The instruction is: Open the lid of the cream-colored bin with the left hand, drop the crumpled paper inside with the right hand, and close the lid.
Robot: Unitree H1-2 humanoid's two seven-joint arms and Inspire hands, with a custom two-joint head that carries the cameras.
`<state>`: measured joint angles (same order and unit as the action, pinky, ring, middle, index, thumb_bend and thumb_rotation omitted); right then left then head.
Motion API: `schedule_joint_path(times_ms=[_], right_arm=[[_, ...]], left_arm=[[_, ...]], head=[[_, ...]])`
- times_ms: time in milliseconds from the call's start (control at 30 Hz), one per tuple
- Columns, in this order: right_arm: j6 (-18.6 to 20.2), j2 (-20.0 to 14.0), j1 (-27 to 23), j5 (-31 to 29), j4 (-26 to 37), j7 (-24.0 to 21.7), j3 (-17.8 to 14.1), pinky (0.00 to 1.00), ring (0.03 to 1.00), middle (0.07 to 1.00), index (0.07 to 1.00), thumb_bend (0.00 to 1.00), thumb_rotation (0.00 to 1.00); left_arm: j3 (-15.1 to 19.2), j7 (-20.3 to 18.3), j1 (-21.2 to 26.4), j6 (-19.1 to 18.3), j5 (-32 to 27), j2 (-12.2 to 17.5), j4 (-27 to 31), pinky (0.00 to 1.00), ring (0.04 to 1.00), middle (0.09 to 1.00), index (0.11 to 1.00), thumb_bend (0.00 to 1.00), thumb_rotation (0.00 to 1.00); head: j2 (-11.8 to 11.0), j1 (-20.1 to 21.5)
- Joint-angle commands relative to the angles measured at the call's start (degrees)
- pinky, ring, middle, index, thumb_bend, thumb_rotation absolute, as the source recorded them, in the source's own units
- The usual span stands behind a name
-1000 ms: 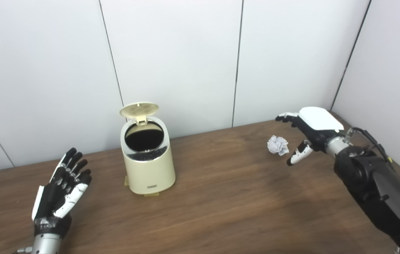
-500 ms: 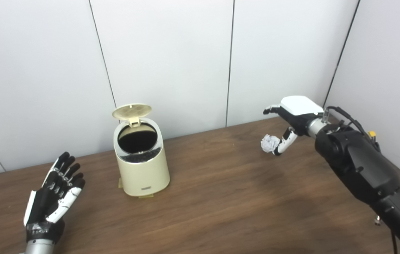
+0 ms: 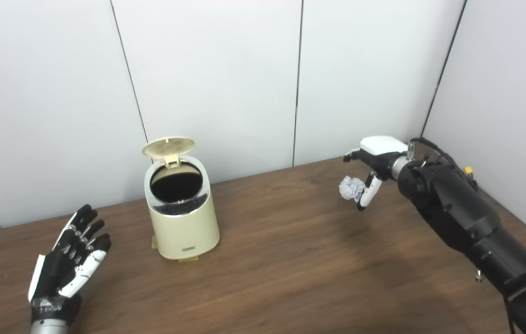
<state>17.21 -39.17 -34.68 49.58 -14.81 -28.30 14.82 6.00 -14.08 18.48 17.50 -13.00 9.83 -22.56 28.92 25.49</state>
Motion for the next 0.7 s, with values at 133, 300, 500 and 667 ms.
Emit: schedule_joint_path(times_ms=[133,300,500,667], right_arm=[[-2.71,0.14,-3.99,-0.5,-3.37,5.08,0.18,0.65,0.818,0.877,0.849,0.89,0.18],[-3.79,0.7,-4.35,-1.36,-5.64,7.03,0.37,0.64,0.806,0.872,0.842,0.89,0.17],[-4.12,1.25,-4.34,-1.98,-6.86,8.32,0.45,0.64,0.802,0.866,0.833,0.89,0.17],[-3.59,1.52,-4.37,-2.05,-7.79,8.27,0.88,0.64,0.791,0.851,0.825,0.88,0.18]], left_arm=[[-0.02,0.19,-2.1,0.41,0.34,-0.01,-0.35,0.8,0.885,0.92,0.942,0.63,0.28],[-0.19,0.32,-2.36,0.65,1.01,0.22,-0.07,0.78,0.872,0.911,0.932,0.64,0.28],[-0.34,0.64,-2.05,2.7,2.04,0.22,-1.94,0.77,0.862,0.91,0.929,0.62,0.26],[-0.34,1.13,-1.92,2.79,2.67,0.0,-2.28,0.74,0.845,0.895,0.926,0.63,0.26]], head=[[0.3,-0.29],[0.42,-0.3],[0.34,-0.65],[0.52,-0.88]])
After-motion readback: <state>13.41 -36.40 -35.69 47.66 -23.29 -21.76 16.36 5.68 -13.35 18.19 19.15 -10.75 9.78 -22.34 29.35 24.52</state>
